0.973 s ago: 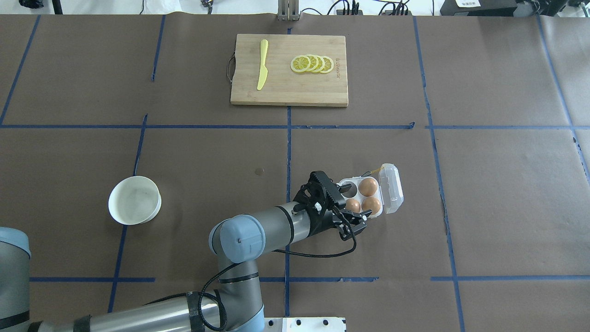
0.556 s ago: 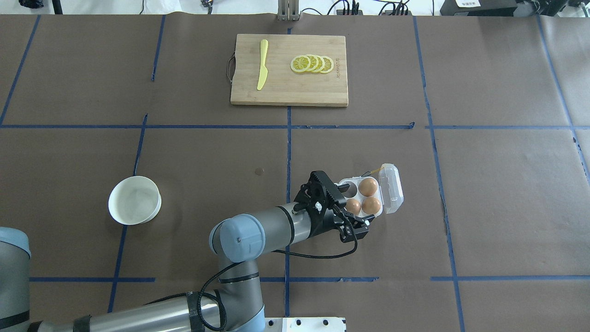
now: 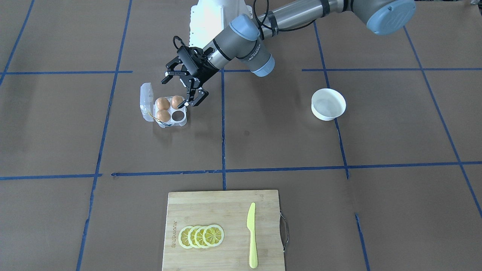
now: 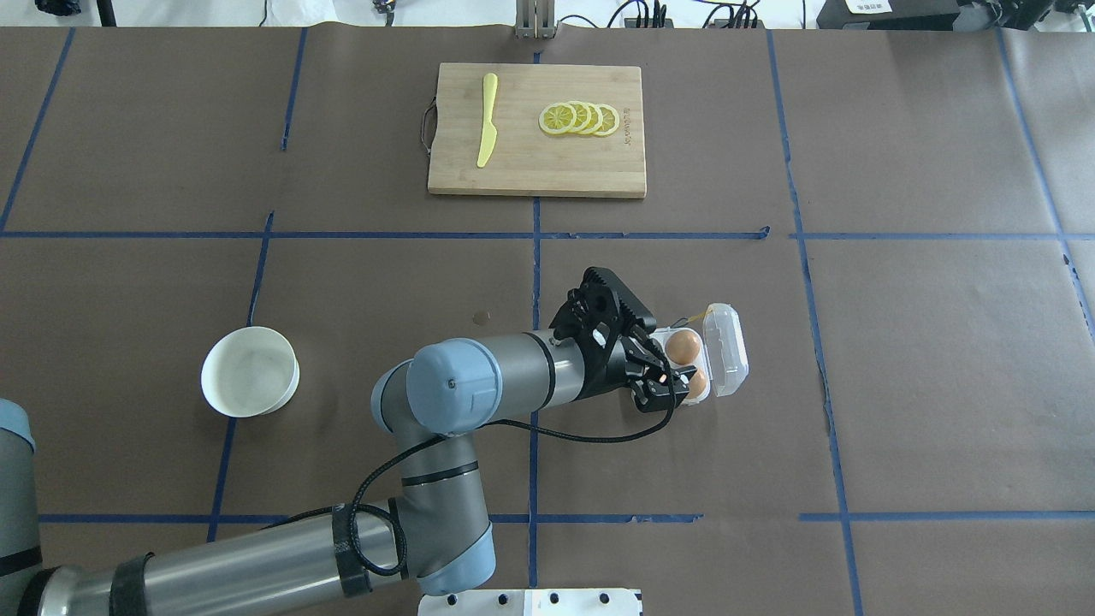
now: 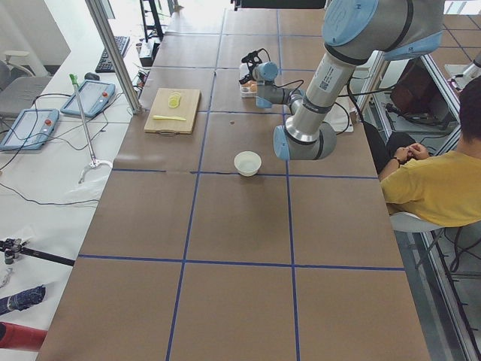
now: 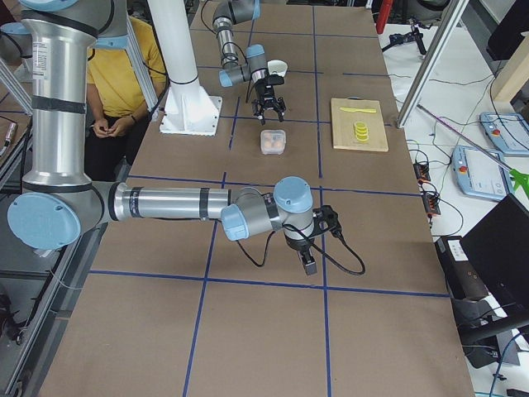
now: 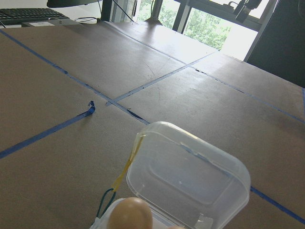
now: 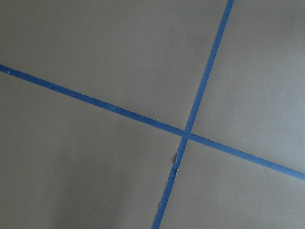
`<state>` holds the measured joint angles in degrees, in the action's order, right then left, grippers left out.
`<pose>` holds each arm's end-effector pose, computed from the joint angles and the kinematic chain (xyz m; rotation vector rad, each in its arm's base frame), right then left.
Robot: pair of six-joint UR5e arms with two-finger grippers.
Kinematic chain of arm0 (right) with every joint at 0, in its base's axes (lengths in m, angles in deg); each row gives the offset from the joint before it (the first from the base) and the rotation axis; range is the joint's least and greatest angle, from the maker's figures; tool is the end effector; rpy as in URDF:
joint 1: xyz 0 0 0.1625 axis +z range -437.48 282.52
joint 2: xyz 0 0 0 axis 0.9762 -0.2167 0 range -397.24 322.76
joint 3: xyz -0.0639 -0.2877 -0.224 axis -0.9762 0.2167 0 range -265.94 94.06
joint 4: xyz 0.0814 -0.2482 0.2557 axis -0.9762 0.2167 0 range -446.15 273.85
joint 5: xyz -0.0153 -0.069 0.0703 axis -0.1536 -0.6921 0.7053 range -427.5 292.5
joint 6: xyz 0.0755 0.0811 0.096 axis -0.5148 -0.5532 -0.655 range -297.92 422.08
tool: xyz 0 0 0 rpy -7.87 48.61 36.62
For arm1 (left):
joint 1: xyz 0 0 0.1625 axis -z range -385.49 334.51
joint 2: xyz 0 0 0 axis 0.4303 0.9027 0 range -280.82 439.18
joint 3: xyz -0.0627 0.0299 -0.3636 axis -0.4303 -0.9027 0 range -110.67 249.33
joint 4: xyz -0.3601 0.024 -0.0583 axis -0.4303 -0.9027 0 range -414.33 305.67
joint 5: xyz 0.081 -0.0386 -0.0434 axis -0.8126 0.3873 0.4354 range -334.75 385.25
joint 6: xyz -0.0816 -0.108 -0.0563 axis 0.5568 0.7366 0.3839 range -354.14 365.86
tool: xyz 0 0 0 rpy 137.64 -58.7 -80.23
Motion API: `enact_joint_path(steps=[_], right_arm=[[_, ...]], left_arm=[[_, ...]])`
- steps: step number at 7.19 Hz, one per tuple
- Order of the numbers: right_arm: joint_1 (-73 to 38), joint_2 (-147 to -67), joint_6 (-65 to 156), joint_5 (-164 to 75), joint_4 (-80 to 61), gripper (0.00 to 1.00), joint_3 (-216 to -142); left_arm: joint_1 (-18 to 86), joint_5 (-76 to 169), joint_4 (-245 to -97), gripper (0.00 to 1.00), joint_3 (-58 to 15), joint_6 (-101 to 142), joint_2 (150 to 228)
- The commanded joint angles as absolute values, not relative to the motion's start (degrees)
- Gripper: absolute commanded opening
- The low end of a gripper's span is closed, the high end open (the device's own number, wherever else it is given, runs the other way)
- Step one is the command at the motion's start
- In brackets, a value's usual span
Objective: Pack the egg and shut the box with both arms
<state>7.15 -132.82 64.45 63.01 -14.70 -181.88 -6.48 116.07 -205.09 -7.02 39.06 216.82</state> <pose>-0.0028 -0.4364 0.6019 0.2983 -0.7100 -0.2449 0.6131 -0.3499 0.1102 1.0225 1.3314 0.5120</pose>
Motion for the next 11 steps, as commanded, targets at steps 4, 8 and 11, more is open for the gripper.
enact_joint_path(steps=[4,8,11], right_arm=[[7.2,-133.1,59.7,62.8,-15.0,1.00,-182.0],[7.2,-132.8,57.7,63.4,-14.9,1.00,-181.9],[7.2,-132.9,58.4,64.4,-14.9,1.00,-182.0]], left_arm=[[7.2,126.1,-163.0,1.00,-36.0,35.0,203.1],[28.4,135.9,-152.4,1.00,-38.2,20.9,192.9],[43.2,137.8,-145.1,1.00,-34.1,10.5,185.2]])
